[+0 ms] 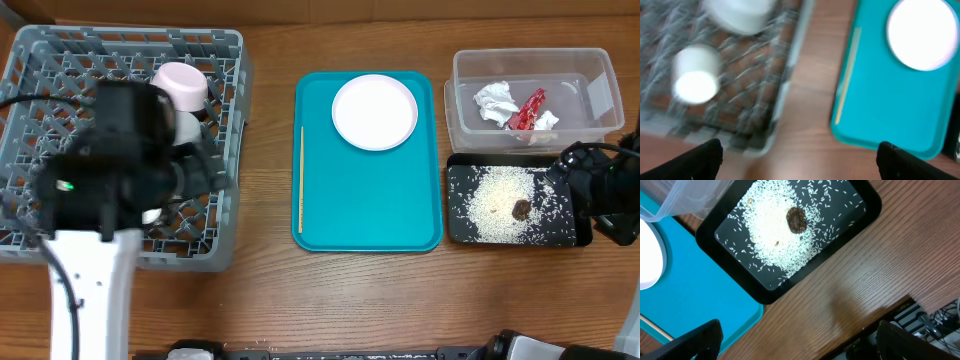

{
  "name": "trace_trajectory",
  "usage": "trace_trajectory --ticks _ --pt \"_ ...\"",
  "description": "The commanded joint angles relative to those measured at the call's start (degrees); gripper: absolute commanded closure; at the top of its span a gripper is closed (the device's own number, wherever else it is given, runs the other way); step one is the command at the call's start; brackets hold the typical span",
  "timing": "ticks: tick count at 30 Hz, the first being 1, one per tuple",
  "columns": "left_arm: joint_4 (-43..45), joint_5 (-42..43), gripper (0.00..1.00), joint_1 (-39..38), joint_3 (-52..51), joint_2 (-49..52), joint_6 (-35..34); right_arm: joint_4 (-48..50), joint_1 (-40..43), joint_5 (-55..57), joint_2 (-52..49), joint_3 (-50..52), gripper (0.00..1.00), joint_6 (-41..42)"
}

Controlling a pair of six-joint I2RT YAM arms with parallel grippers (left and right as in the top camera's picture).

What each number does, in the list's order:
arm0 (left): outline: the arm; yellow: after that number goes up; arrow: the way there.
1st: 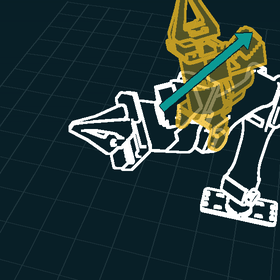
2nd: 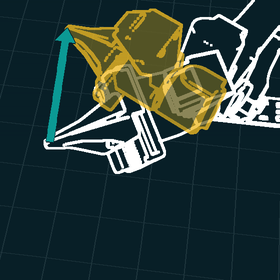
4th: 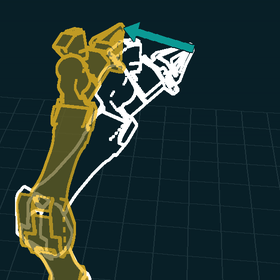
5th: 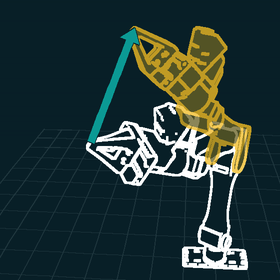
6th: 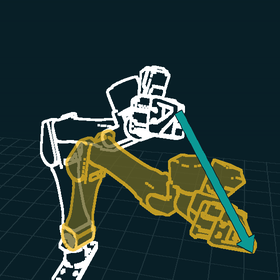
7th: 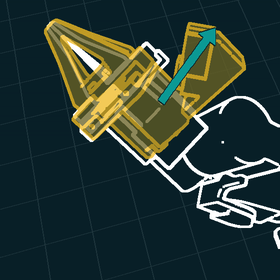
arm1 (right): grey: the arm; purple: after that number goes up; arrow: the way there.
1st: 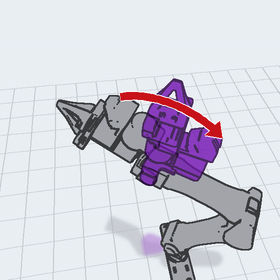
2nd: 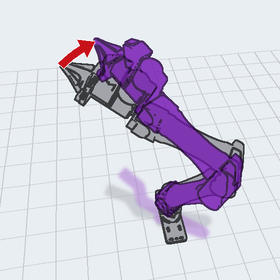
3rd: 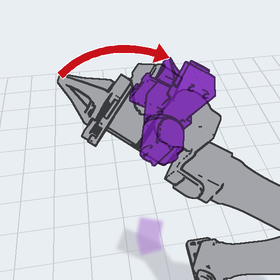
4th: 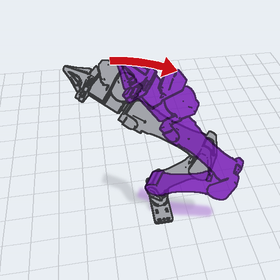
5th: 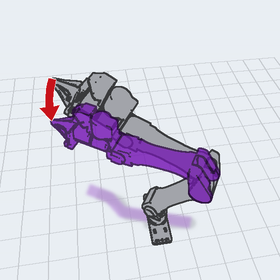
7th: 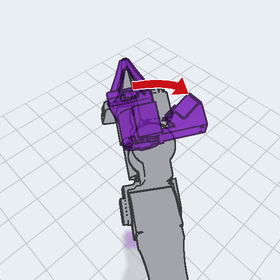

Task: Sort waste into correct bins and load items into the dishwasher
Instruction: 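Move the left gripper to the wooden chopstick on the tray's left edge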

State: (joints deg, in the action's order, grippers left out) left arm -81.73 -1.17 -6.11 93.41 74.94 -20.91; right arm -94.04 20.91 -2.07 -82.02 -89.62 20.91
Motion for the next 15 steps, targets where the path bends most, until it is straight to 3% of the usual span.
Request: trace_trajectory --ticks 1,7,8,10,12,13,15 --pt "8.57 -1.42 0.00 -9.01 -7.17 1.25 1.49 0.26 -0.22 0.72 0.26 -0.39 0.00 -0.09" --pt "26.86 -1.62 0.00 -17.22 -16.02 8.20 6.36 0.31 -0.22 0.72 0.26 -0.39 0.00 -0.09" --pt "28.06 -1.60 0.04 -17.49 -16.35 9.55 6.34 0.28 -0.22 0.70 0.26 -0.39 0.00 -0.09" --pt "30.82 -1.33 0.22 -17.92 -16.44 14.29 6.32 0.28 -0.22 0.70 0.26 -0.39 0.00 -0.09" --pt "33.09 -0.31 0.61 -17.92 -16.44 18.36 6.32 0.28 -0.22 0.70 0.26 -0.39 0.00 -0.09" --pt "34.47 0.68 0.74 -17.92 -16.44 20.52 6.32 0.28 -0.22 0.70 0.26 -0.39 0.00 -0.09" --pt "36.96 3.43 0.82 -17.94 -16.44 24.41 6.36 0.28 -0.22 0.68 0.26 -0.39 0.00 -0.09"
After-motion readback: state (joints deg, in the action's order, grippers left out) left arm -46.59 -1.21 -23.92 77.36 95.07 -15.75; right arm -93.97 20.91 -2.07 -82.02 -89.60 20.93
